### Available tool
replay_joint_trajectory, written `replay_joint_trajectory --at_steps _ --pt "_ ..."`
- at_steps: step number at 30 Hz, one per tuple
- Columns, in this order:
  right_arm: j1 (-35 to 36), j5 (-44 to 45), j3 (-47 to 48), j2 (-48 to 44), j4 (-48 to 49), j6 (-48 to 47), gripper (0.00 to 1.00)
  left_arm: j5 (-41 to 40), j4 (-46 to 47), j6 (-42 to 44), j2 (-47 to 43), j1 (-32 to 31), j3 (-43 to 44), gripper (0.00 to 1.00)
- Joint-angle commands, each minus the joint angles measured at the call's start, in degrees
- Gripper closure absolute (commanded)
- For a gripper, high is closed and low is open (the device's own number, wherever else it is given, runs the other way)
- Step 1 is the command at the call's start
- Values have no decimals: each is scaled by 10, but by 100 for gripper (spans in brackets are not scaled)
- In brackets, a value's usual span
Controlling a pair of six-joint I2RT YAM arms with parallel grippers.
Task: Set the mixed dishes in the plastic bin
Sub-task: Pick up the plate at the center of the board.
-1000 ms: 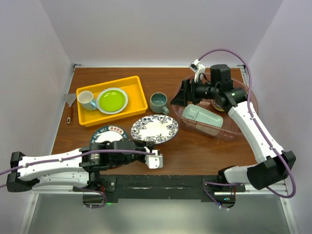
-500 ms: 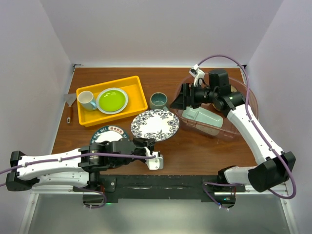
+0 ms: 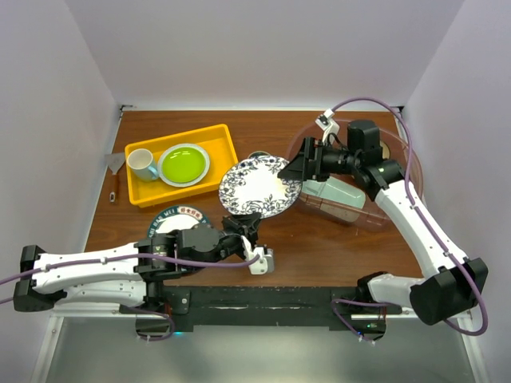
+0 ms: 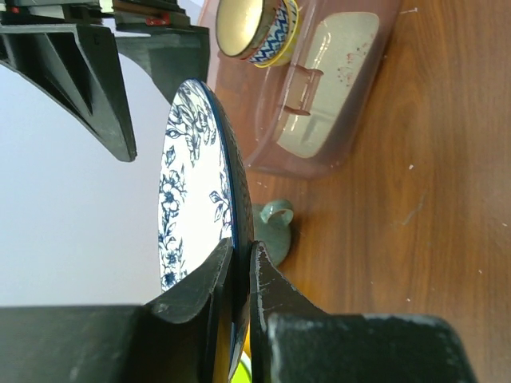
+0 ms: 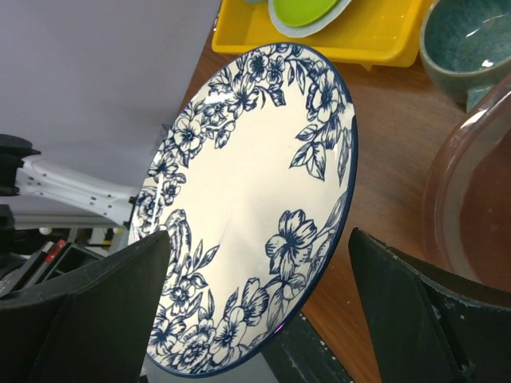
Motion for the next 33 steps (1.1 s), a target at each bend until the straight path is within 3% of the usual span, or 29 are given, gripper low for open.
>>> replay_joint_trajectory --at_steps 1,26,29,33 --pt "-11 -44 -9 -20 55 60 2 -30 143 62 1 -3 9 100" --pt "-17 -40 -22 -14 56 87 2 -25 177 86 40 -3 11 100" --pt "-16 -3 -14 -17 29 57 6 -30 176 91 45 -3 12 100" --pt "-16 24 -9 -25 16 37 32 -31 167 92 52 -3 14 100"
